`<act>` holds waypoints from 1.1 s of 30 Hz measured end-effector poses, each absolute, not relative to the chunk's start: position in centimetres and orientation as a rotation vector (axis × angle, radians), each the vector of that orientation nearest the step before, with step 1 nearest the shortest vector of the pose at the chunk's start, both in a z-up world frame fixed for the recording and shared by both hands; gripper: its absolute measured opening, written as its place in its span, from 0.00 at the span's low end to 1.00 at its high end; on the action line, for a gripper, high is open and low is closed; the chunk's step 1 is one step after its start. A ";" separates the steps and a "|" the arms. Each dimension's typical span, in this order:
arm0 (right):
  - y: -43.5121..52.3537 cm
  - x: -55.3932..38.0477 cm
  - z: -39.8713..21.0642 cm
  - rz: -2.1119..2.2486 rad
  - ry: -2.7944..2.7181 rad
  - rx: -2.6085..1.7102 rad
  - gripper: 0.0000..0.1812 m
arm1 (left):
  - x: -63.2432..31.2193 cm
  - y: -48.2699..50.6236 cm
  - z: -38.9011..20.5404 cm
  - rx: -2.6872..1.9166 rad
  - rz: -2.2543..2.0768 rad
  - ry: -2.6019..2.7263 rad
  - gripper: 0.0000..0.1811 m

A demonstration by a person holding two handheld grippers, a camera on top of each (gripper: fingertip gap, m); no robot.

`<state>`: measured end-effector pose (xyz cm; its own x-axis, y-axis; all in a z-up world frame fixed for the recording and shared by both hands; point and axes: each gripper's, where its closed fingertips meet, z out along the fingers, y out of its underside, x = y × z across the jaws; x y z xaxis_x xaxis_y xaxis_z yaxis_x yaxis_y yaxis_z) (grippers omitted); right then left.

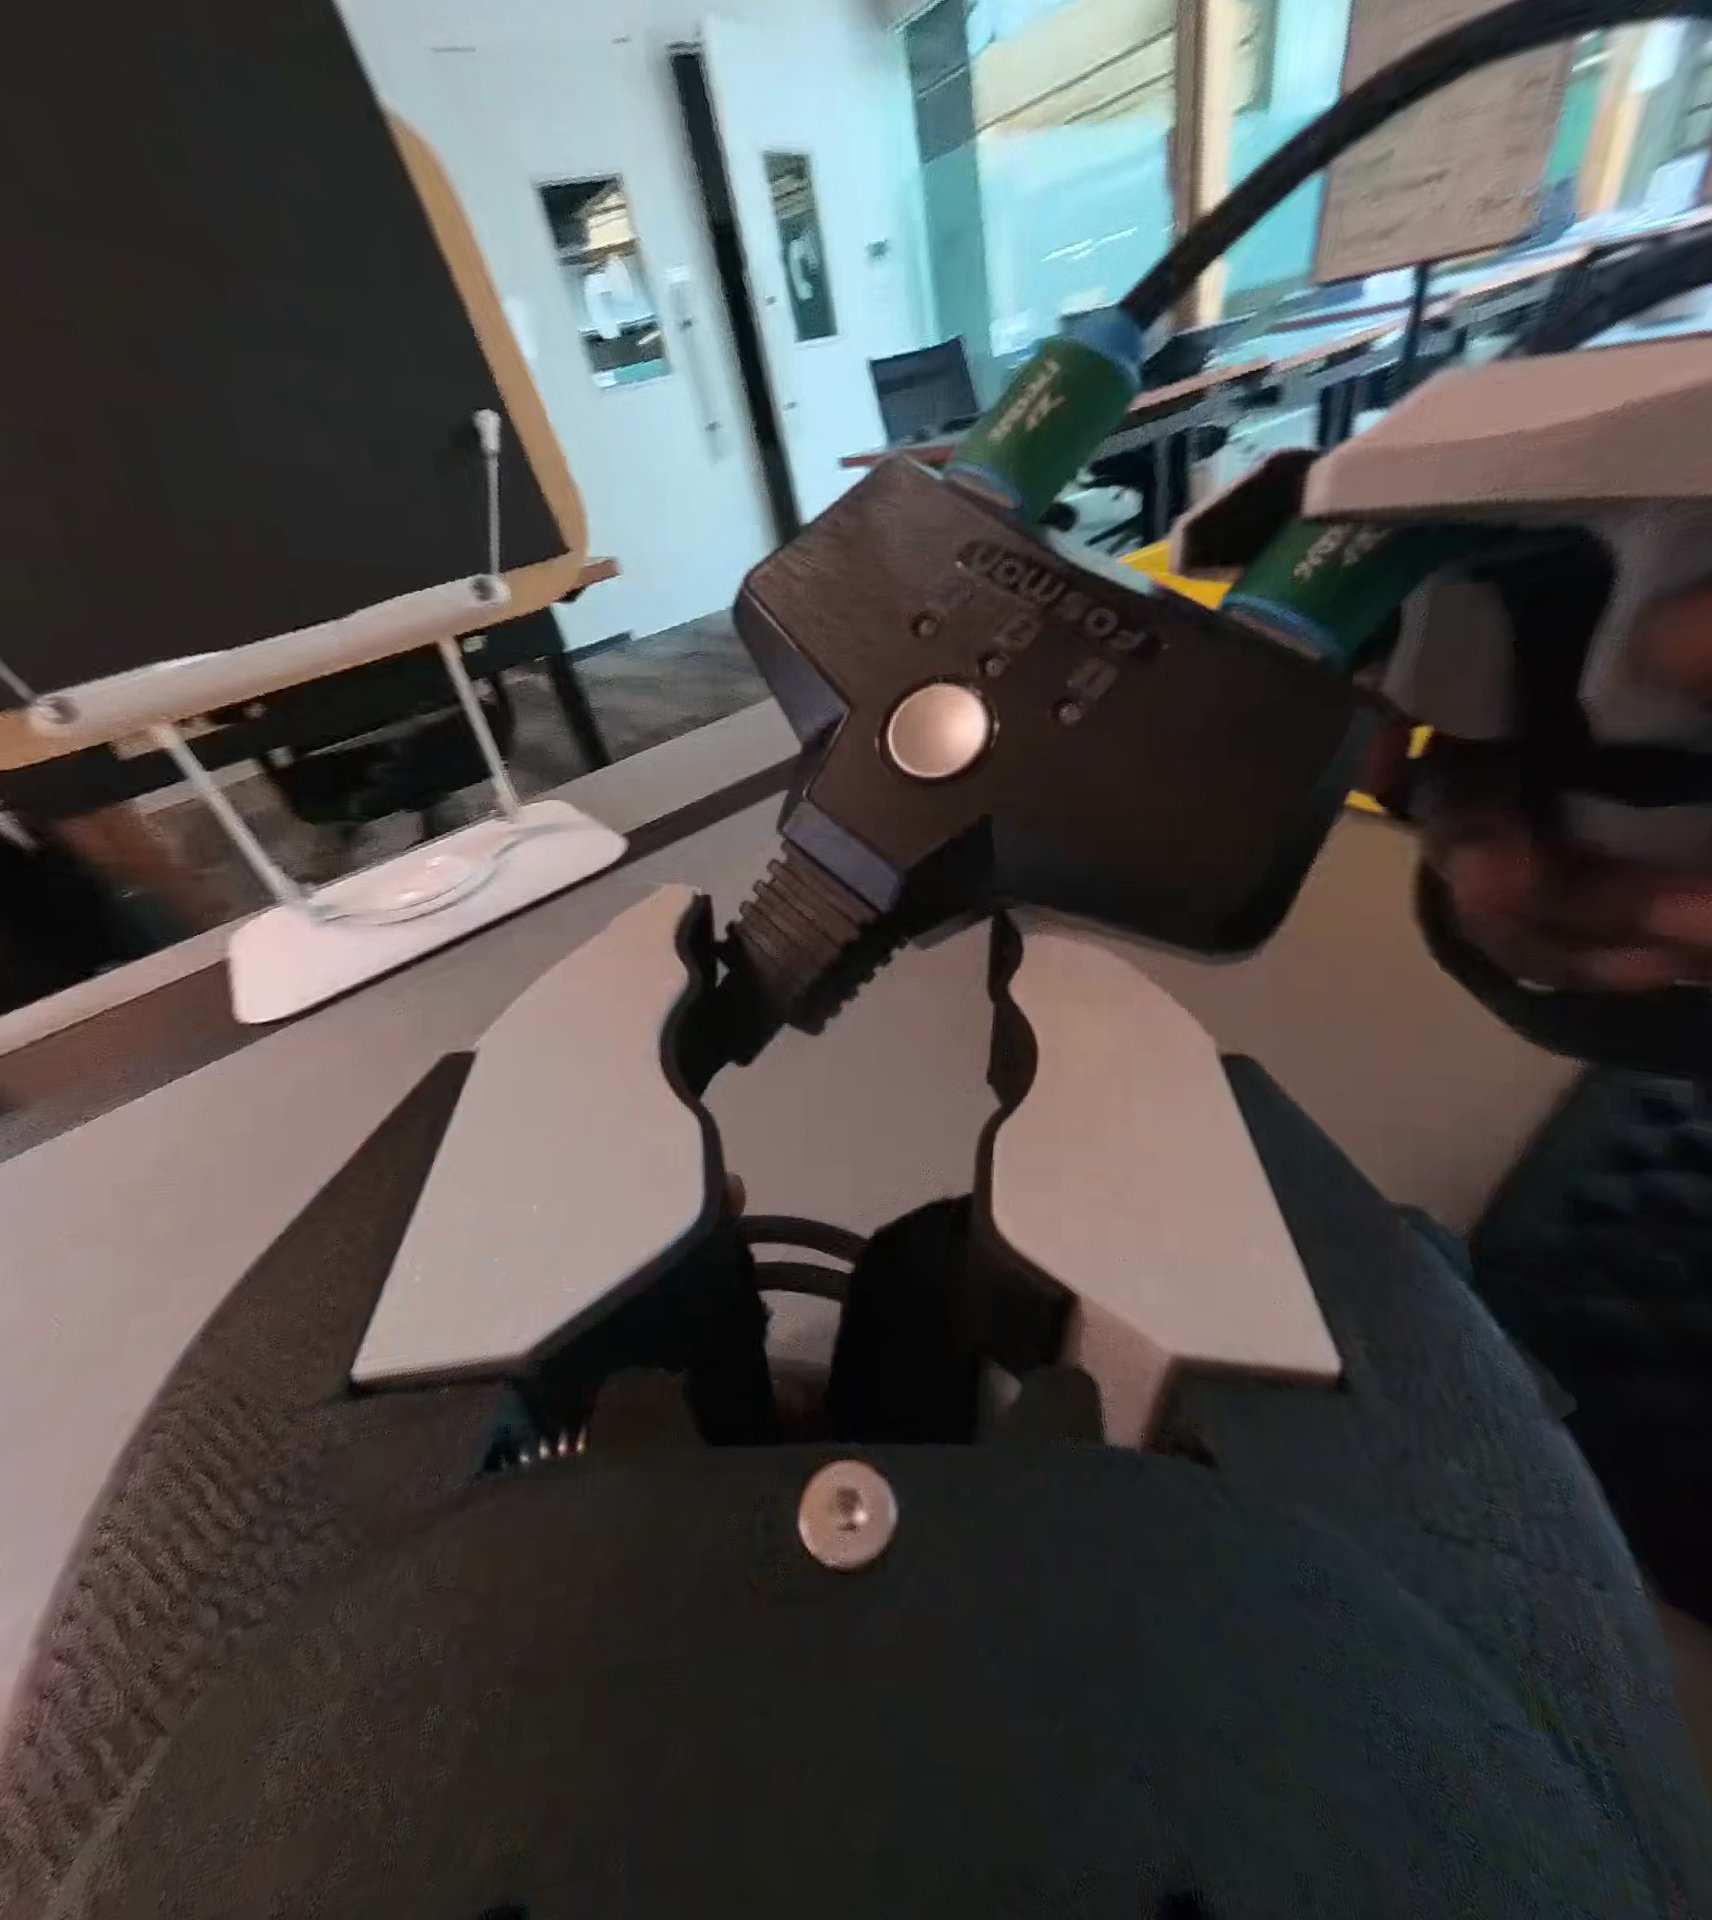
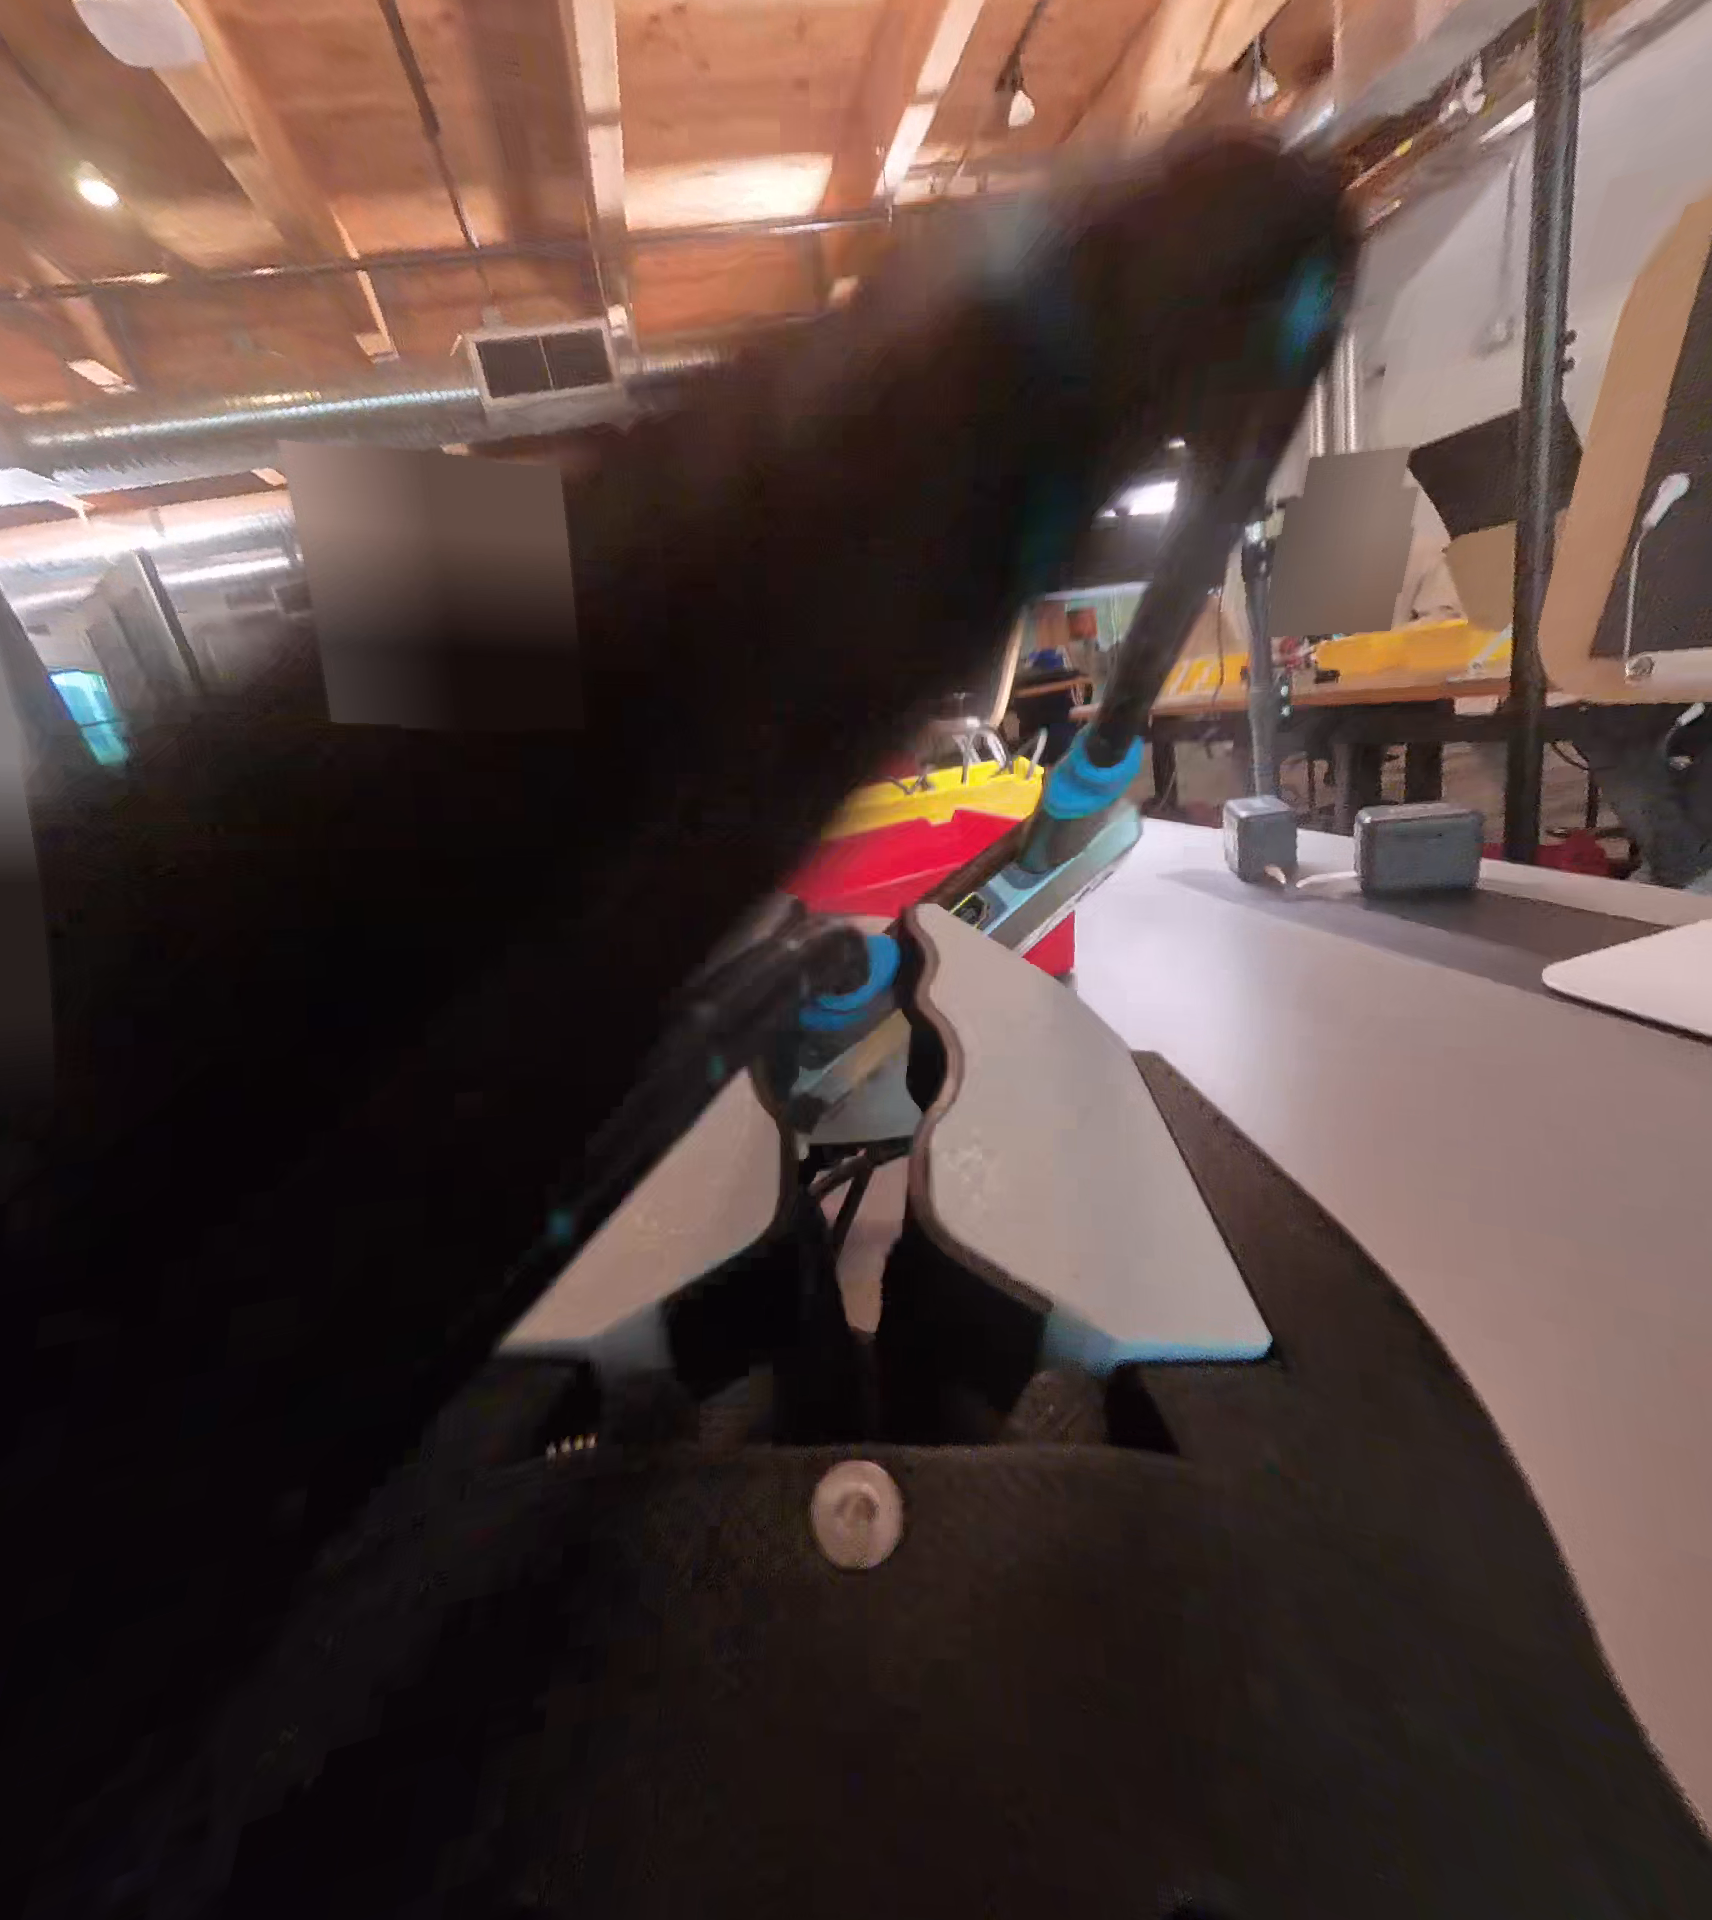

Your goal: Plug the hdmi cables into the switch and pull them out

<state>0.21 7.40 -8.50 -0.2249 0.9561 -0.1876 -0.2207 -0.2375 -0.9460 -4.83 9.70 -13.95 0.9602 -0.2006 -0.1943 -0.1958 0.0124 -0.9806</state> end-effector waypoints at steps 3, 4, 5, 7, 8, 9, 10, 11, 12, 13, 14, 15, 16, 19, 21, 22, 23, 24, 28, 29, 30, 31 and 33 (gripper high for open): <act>7.5 1.0 -7.4 1.630 -1.001 -0.991 0.08 | -3.8 9.1 -13.3 -1.512 -0.094 0.333 0.28; 7.5 1.4 -6.9 1.629 -0.979 -0.947 0.08 | -3.3 8.8 -12.8 -1.478 -0.148 0.342 0.28; 7.5 1.9 -6.4 1.642 -0.954 -0.910 0.08 | -2.7 8.4 -12.2 -1.439 -0.213 0.352 0.28; 7.5 2.7 -5.6 1.683 -0.906 -0.853 0.08 | -1.8 7.4 -11.1 -1.357 -0.332 0.379 0.28; 7.5 2.9 -5.4 1.696 -0.893 -0.833 0.08 | -1.5 6.7 -10.3 -1.309 -0.425 0.370 0.30; 7.5 3.1 -5.2 1.699 -0.885 -0.814 0.08 | -1.2 6.1 -9.5 -1.265 -0.559 0.338 0.34; 7.4 3.2 -5.2 1.684 -0.885 -0.804 0.08 | -1.1 5.6 -8.9 -1.231 -0.712 0.298 0.36; 7.5 3.1 -5.3 1.653 -0.890 -0.807 0.08 | -1.3 5.1 -8.4 -1.200 -0.875 0.253 0.36; 7.4 3.0 -5.4 1.630 -0.895 -0.805 0.08 | -1.6 4.8 -8.0 -1.168 -1.041 0.204 0.37; 7.4 3.0 -5.4 1.621 -0.897 -0.799 0.08 | -2.0 4.5 -7.6 -1.133 -1.195 0.158 0.37; 7.5 2.9 -5.4 1.611 -0.893 -0.803 0.08 | -2.1 4.0 -7.3 -1.097 -1.335 0.142 0.32; 7.5 3.0 -5.3 1.603 -0.884 -0.797 0.08 | -2.0 3.7 -7.3 -1.077 -1.454 0.142 0.29; 7.6 3.0 -5.3 1.599 -0.879 -0.791 0.08 | -1.7 3.6 -7.4 -1.084 -1.534 0.136 0.29; 7.4 3.2 -5.1 1.586 -0.877 -0.768 0.08 | 0.5 4.5 -9.7 -1.260 -1.567 0.153 0.29; 6.9 3.2 -5.0 1.593 -0.889 -0.741 0.08 | 2.0 4.2 -10.3 -1.314 -1.556 0.216 0.31; 6.5 3.3 -4.8 1.606 -0.894 -0.722 0.08 | 2.5 4.1 -10.5 -1.326 -1.547 0.237 0.31; 6.1 3.3 -4.6 1.622 -0.899 -0.701 0.08 | 2.9 4.2 -10.7 -1.332 -1.533 0.241 0.32; 5.6 3.4 -4.5 1.640 -0.905 -0.680 0.08 | 3.1 4.2 -10.6 -1.323 -1.523 0.237 0.33; 3.8 2.8 -4.9 1.722 -0.997 -0.652 0.09 | 3.5 4.0 -9.8 -1.222 -1.497 0.217 0.34; 3.5 2.5 -5.2 1.728 -1.024 -0.666 0.09 | 3.3 3.9 -9.5 -1.186 -1.499 0.204 0.34; 3.4 2.2 -5.5 1.725 -1.044 -0.688 0.09 | 2.9 3.7 -9.1 -1.144 -1.508 0.197 0.31; 3.4 2.0 -5.7 1.724 -1.059 -0.716 0.09 | 2.5 3.5 -8.8 -1.112 -1.517 0.186 0.25; 3.3 1.6 -6.2 1.745 -1.089 -0.766 0.08 | 1.9 4.0 -8.9 -1.116 -1.496 0.152 0.20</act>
<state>1.55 3.31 -6.19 -0.3915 0.9194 -0.0374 -0.3705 -0.1947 -0.9082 1.90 3.96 -8.89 0.1635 -0.8257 0.5400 0.7001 -0.2885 -0.6531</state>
